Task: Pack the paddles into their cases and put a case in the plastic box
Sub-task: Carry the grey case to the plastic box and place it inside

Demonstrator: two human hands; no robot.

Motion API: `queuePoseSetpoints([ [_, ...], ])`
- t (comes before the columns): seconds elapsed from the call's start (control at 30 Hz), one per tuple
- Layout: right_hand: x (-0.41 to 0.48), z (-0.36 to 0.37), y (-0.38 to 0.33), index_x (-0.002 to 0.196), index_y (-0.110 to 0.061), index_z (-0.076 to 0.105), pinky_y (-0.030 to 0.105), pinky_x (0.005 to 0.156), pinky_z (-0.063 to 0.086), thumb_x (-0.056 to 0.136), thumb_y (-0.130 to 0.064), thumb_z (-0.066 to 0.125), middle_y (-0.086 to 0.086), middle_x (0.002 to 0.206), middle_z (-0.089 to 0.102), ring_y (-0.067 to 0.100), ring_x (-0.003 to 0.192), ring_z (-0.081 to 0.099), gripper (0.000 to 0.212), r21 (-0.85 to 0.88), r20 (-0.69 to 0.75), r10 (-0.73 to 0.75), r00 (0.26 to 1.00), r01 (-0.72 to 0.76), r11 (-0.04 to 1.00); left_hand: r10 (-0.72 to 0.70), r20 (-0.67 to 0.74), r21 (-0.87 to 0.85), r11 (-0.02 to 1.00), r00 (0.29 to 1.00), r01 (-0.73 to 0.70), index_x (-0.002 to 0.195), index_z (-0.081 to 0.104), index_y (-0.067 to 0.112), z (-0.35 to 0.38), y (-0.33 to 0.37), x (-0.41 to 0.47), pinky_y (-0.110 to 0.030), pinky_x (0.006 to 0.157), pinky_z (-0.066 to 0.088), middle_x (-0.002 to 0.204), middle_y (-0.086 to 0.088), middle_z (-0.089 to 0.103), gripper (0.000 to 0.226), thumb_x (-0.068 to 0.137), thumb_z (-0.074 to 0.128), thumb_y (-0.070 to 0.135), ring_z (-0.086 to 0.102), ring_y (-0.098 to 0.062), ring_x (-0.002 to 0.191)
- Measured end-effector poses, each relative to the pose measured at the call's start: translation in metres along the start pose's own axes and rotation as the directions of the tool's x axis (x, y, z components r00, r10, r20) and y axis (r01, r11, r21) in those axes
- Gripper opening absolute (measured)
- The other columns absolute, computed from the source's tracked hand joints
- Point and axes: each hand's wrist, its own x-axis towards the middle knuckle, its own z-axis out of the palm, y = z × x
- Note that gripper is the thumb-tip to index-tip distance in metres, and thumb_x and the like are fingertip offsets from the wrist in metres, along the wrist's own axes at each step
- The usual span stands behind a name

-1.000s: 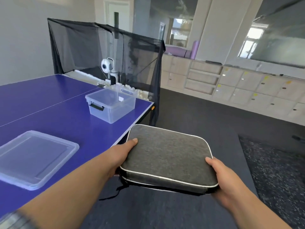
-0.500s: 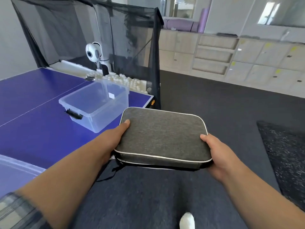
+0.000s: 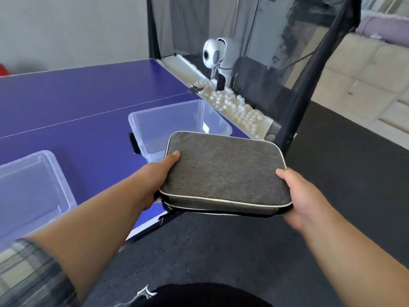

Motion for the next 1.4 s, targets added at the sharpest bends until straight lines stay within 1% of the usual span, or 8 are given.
queuePoseSetpoints([
  [0.37, 0.201, 0.139, -0.05, 0.104, -0.024, 0.069, 0.037, 0.074, 0.056, 0.099, -0.022, 0.052, -0.002, 0.096, 0.08, 0.014, 0.085, 0.077, 0.019, -0.145, 0.198, 0.012, 0.98, 0.017, 0.989, -0.052, -0.143, -0.131, 0.991, 0.988, 0.033, 0.109, 0.068, 0.018, -0.06, 0.082, 0.163, -0.037, 0.08, 0.058, 0.095, -0.001, 0.078, 0.062, 0.072, 0.071, 0.068, 0.075, -0.02, 0.087],
  [0.5, 0.258, 0.17, -0.072, 0.087, -0.032, 0.076, 0.026, 0.054, 0.057, 0.096, -0.021, 0.054, -0.006, 0.088, 0.08, 0.01, 0.076, 0.076, 0.026, -0.175, 0.214, 0.02, 0.977, 0.018, 0.984, -0.049, -0.144, -0.093, 0.995, 0.988, 0.035, 0.1, 0.066, 0.02, -0.066, 0.114, 0.215, -0.038, 0.08, 0.058, 0.096, -0.001, 0.078, 0.049, 0.078, 0.07, 0.064, 0.073, -0.021, 0.089],
  [0.73, 0.362, 0.213, -0.069, 0.083, -0.025, 0.064, 0.024, 0.055, 0.052, 0.094, -0.017, 0.052, -0.005, 0.069, 0.073, 0.011, 0.061, 0.071, 0.018, -0.386, 0.195, 0.127, 0.973, -0.043, 0.922, -0.134, -0.223, -0.163, 0.982, 0.966, 0.099, 0.097, 0.063, 0.027, -0.057, 0.107, 0.3, -0.038, 0.081, 0.056, 0.107, 0.003, 0.07, 0.032, 0.087, 0.063, 0.057, 0.068, -0.02, 0.1],
  [0.93, 0.429, 0.248, -0.017, 0.085, -0.016, 0.059, 0.034, 0.069, 0.048, 0.081, -0.008, 0.049, 0.008, 0.079, 0.06, 0.026, 0.067, 0.06, 0.013, -0.642, 0.19, 0.338, 0.922, -0.144, 0.753, -0.399, -0.41, -0.311, 0.906, 0.82, 0.285, 0.086, 0.054, 0.026, -0.043, 0.074, 0.343, -0.035, 0.07, 0.05, 0.095, 0.001, 0.062, 0.023, 0.081, 0.057, 0.048, 0.062, -0.021, 0.086],
  [1.07, 0.465, 0.261, 0.018, 0.1, -0.014, 0.063, 0.05, 0.096, 0.051, 0.058, -0.017, 0.052, 0.015, 0.104, 0.064, 0.033, 0.096, 0.067, 0.043, -0.71, 0.078, 0.463, 0.883, -0.277, 0.648, -0.546, -0.432, -0.47, 0.815, 0.718, 0.337, 0.096, 0.062, 0.024, -0.03, 0.051, 0.37, -0.038, 0.078, 0.055, 0.1, 0.0, 0.068, 0.021, 0.081, 0.055, 0.036, 0.068, -0.023, 0.09],
  [1.2, 0.485, 0.265, 0.032, 0.094, -0.015, 0.059, 0.037, 0.079, 0.05, 0.075, -0.011, 0.051, 0.011, 0.095, 0.061, 0.029, 0.082, 0.06, 0.021, -0.751, 0.048, 0.47, 0.881, -0.279, 0.599, -0.603, -0.477, -0.52, 0.781, 0.639, 0.348, 0.083, 0.054, 0.024, -0.012, 0.037, 0.382, -0.029, 0.059, 0.044, 0.085, 0.003, 0.06, 0.013, 0.083, 0.055, 0.036, 0.059, -0.017, 0.072],
  [1.3, 0.493, 0.267, 0.036, 0.106, -0.017, 0.055, 0.027, 0.058, 0.034, 0.086, -0.012, 0.051, 0.001, 0.08, 0.049, 0.019, 0.066, 0.044, 0.021, -0.778, 0.048, 0.446, 0.894, -0.247, 0.578, -0.603, -0.504, -0.493, 0.789, 0.618, 0.367, 0.089, 0.054, 0.022, -0.009, 0.036, 0.389, -0.028, 0.062, 0.039, 0.091, 0.003, 0.058, 0.022, 0.084, 0.052, 0.044, 0.057, -0.018, 0.079],
  [1.4, 0.494, 0.267, 0.036, 0.113, -0.018, 0.055, 0.028, 0.062, 0.034, 0.086, -0.012, 0.048, 0.0, 0.084, 0.048, 0.019, 0.067, 0.042, 0.028, -0.807, 0.058, 0.434, 0.899, -0.214, 0.55, -0.595, -0.531, -0.453, 0.801, 0.604, 0.391, 0.101, 0.054, 0.019, -0.008, 0.037, 0.389, -0.028, 0.057, 0.034, 0.089, 0.003, 0.053, 0.026, 0.09, 0.047, 0.041, 0.051, -0.017, 0.075],
])
